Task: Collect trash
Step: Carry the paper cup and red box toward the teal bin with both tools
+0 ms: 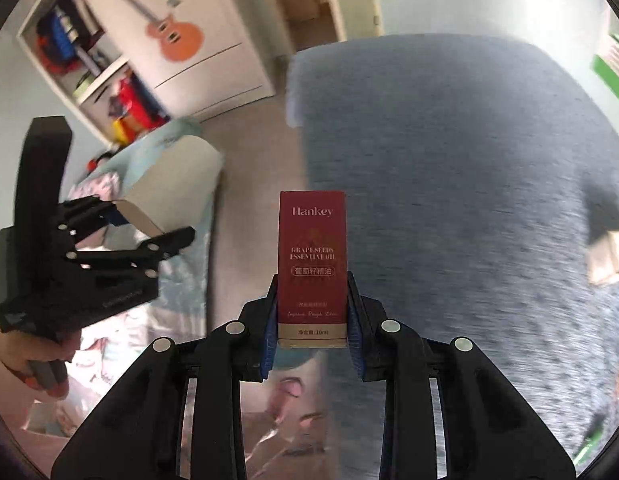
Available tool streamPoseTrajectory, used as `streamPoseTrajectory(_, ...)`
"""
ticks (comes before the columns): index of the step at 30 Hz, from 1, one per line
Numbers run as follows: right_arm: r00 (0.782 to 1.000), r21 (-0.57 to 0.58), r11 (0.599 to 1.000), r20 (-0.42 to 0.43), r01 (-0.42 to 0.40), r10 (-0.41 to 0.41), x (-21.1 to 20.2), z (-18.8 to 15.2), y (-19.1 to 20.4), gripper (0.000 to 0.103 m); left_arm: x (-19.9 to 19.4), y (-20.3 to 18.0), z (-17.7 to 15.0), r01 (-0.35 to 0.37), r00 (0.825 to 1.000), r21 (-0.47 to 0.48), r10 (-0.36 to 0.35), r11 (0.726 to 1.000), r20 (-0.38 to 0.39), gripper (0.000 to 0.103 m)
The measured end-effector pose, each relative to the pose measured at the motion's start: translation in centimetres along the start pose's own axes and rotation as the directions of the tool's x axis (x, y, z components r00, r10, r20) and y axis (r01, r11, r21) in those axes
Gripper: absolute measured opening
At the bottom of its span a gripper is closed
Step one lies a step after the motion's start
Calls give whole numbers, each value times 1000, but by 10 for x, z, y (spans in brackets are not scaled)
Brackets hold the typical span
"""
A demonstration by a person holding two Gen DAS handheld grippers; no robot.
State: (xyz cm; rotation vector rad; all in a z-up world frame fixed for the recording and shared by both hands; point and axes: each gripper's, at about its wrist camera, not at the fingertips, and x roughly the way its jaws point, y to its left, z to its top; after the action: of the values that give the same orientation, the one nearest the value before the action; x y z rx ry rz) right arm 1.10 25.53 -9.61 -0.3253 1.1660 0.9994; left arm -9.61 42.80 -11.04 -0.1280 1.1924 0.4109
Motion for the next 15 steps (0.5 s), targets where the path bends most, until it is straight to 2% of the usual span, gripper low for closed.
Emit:
streamPoseTrajectory(8, 995, -51, 998, -90, -47, 42, 49, -5, 71, 30, 28, 54, -50, -3, 996, -38, -1, 999, -92, 50)
streamPoseTrajectory(15, 982, -70, 996, -182, -59, 45, 85, -25, 98, 30, 47, 73, -86, 14, 989, -44, -20, 999, -148, 50)
